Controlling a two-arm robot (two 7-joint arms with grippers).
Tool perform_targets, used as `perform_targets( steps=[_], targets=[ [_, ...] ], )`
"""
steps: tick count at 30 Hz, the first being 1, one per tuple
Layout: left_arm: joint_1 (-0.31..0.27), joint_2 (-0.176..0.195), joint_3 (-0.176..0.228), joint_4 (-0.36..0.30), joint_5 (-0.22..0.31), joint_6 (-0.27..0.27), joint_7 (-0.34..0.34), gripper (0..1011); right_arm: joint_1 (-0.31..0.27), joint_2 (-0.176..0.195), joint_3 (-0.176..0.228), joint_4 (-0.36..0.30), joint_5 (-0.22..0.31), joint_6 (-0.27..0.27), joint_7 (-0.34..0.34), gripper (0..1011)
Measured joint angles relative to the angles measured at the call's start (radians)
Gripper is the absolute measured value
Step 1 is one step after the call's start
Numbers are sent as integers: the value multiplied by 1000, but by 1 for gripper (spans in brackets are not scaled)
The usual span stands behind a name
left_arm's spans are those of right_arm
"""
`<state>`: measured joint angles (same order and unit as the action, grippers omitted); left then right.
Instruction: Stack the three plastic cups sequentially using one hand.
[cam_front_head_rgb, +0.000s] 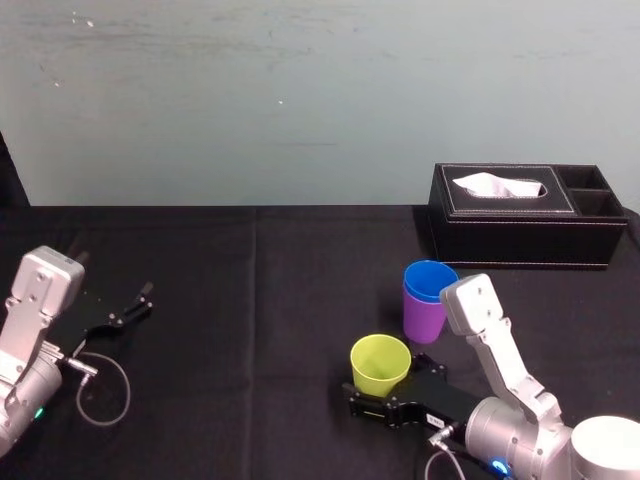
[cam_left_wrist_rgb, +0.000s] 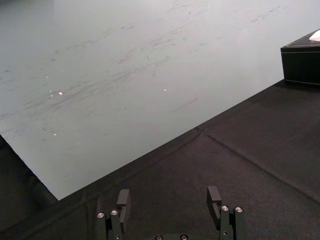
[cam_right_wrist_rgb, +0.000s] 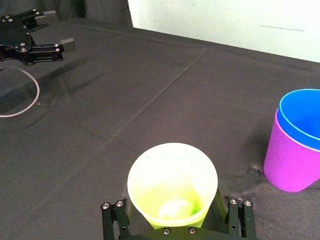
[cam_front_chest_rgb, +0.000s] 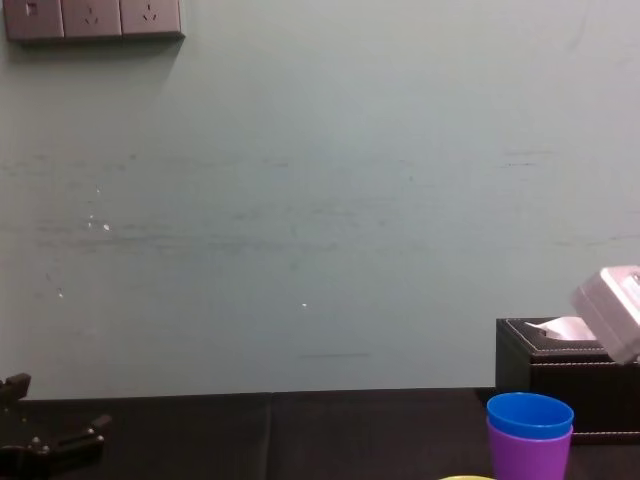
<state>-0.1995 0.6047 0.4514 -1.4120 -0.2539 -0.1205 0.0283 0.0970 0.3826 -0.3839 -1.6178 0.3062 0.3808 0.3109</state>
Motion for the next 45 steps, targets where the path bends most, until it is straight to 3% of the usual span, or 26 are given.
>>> perform_targets(
  steps=[30,35,39,45],
  targets=[
    [0,0,0,0,0,0,0,1000,3,-6,1,7,-3,2,-4,997],
    [0,0,0,0,0,0,0,1000,3,-6,1,6,-3,2,-4,908],
    [0,0,0,0,0,0,0,1000,3,-6,1,6,-3,2,-4,768],
    [0,0,0,0,0,0,0,1000,3,-6,1,6,-2,2,-4,724]
  ],
)
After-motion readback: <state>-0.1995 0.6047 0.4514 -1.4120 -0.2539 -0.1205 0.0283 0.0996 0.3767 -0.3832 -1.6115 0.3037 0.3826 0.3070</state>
